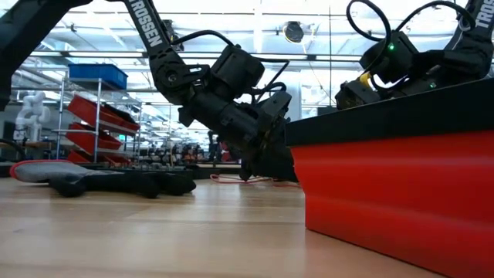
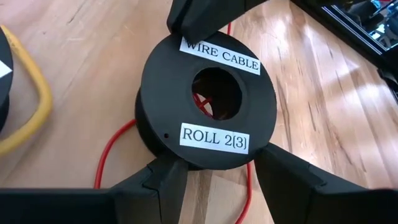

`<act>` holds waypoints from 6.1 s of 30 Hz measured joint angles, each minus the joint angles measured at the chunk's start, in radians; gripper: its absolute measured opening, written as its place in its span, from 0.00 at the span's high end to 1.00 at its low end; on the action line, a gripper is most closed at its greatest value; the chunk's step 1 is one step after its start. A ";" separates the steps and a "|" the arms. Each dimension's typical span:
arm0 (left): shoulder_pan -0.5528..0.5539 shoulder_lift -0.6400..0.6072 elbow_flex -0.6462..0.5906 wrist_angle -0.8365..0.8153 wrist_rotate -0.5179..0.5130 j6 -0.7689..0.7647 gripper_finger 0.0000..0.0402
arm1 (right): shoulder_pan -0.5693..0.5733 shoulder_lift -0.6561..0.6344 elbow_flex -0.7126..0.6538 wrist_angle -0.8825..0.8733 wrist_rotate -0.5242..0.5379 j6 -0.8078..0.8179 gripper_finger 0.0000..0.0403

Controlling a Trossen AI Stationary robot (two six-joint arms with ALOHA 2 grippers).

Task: Coil cords
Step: Coil the red wire onto the spool

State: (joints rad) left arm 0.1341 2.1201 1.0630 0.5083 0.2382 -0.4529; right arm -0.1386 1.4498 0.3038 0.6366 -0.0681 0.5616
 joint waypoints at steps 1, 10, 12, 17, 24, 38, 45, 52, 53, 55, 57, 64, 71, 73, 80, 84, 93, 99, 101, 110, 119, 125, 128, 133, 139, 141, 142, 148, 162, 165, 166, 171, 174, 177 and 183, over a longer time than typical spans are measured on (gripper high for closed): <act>-0.001 0.000 0.000 -0.001 -0.001 0.002 0.53 | 0.000 0.000 0.000 -0.002 -0.007 0.004 0.95; -0.028 0.001 0.015 -0.042 -0.058 0.055 0.53 | 0.002 0.000 0.000 -0.038 -0.051 0.061 0.90; -0.036 0.001 0.034 -0.078 -0.067 0.084 0.53 | 0.002 0.000 0.000 -0.034 -0.062 0.063 0.93; -0.055 0.002 0.076 -0.151 -0.084 0.131 0.53 | 0.001 -0.002 0.002 -0.030 -0.071 0.027 0.99; -0.059 -0.027 0.090 -0.228 -0.079 0.182 0.53 | 0.004 -0.023 0.003 -0.037 -0.054 -0.031 1.00; -0.012 -0.155 0.092 -0.362 0.082 0.231 0.53 | 0.014 -0.287 0.003 -0.200 -0.055 -0.139 1.00; 0.011 -0.162 0.092 -0.356 0.078 0.231 0.53 | 0.017 -0.329 0.002 -0.285 -0.033 -0.147 1.00; 0.012 -0.146 0.093 -0.368 0.025 0.224 0.53 | 0.016 -0.272 0.002 -0.314 0.011 -0.104 1.00; 0.012 -0.140 0.093 -0.366 0.012 0.223 0.53 | 0.016 -0.262 0.002 -0.304 0.011 -0.097 1.00; 0.011 -0.131 0.093 -0.386 0.007 0.220 0.53 | 0.015 -0.245 0.002 -0.305 0.011 -0.081 1.00; 0.011 -0.125 0.092 -0.402 0.004 0.215 0.53 | 0.016 -0.231 0.002 -0.308 0.019 -0.070 1.00; 0.028 -0.134 0.093 -0.349 0.000 0.154 0.53 | 0.017 -0.228 0.002 -0.306 0.068 -0.072 1.00; 0.101 -0.134 0.080 -0.324 0.122 0.036 0.53 | 0.026 -0.230 0.002 -0.303 0.071 -0.094 1.00; 0.110 -0.133 0.078 -0.324 0.136 -0.007 0.52 | 0.030 -0.230 0.002 -0.302 0.071 -0.101 1.00; 0.129 -0.132 0.078 -0.336 0.135 -0.111 0.48 | 0.031 -0.230 0.002 -0.298 0.071 -0.106 1.00; 0.127 -0.112 0.078 -0.339 0.139 -0.179 0.48 | 0.031 -0.230 0.002 -0.297 0.071 -0.105 1.00; 0.099 -0.023 0.079 -0.142 0.197 -0.320 0.47 | 0.030 -0.229 0.002 -0.302 0.071 -0.094 1.00; 0.099 -0.014 0.079 -0.076 0.201 -0.353 0.48 | 0.036 -0.220 0.002 -0.318 0.071 -0.091 1.00; 0.099 -0.014 0.079 -0.083 0.204 -0.354 0.48 | 0.036 -0.212 0.002 -0.316 0.071 -0.091 1.00; 0.085 -0.014 0.079 -0.090 0.230 -0.345 0.61 | 0.036 -0.156 0.001 -0.248 0.077 -0.076 1.00; 0.068 -0.014 0.080 -0.065 0.237 -0.264 0.83 | 0.036 -0.111 0.001 -0.203 0.091 -0.077 1.00; 0.061 -0.014 0.101 -0.078 0.238 -0.160 0.97 | 0.037 -0.123 0.001 -0.198 0.092 -0.089 1.00; 0.055 -0.014 0.104 -0.077 0.225 -0.085 0.99 | 0.037 -0.153 0.001 -0.200 0.086 -0.104 1.00; 0.046 -0.027 0.108 -0.068 0.208 0.067 0.99 | 0.036 -0.262 0.001 -0.197 0.074 -0.176 0.97; 0.026 -0.081 0.108 -0.147 0.165 0.258 1.00 | 0.036 -0.454 0.001 -0.236 0.099 -0.225 0.83; 0.013 -0.116 0.108 -0.198 0.110 0.350 1.00 | 0.035 -0.519 0.001 -0.290 0.110 -0.237 0.78; 0.005 -0.138 0.108 -0.227 0.079 0.398 1.00 | 0.035 -0.551 0.001 -0.320 0.121 -0.241 0.77; -0.056 -0.254 0.108 -0.288 -0.069 0.649 1.00 | 0.036 -0.665 0.001 -0.421 0.119 -0.242 0.75; -0.146 -0.367 0.108 -0.182 -0.187 0.798 1.00 | 0.123 -0.683 0.001 -0.225 0.096 -0.365 0.78; -0.144 -0.367 0.108 -0.133 -0.151 0.774 1.00 | 0.136 -0.683 0.001 -0.182 0.097 -0.387 0.80; -0.143 -0.367 0.108 -0.117 -0.144 0.772 1.00 | 0.140 -0.684 0.001 -0.168 0.098 -0.391 0.81; -0.142 -0.367 0.108 -0.059 -0.122 0.772 1.00 | 0.144 -0.683 0.001 -0.130 0.121 -0.403 0.81; -0.142 -0.367 0.108 -0.058 -0.110 0.772 1.00 | 0.144 -0.682 0.001 -0.131 0.152 -0.414 0.81; -0.138 -0.367 0.108 -0.062 -0.088 0.759 1.00 | 0.143 -0.681 0.001 -0.121 0.156 -0.419 0.81; -0.122 -0.367 0.108 -0.026 -0.077 0.746 1.00 | 0.153 -0.673 0.002 -0.142 0.148 -0.425 0.81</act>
State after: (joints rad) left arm 0.0118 1.7527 1.1706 0.4820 0.1611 0.2932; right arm 0.0142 0.7765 0.3058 0.4943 0.0798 0.1371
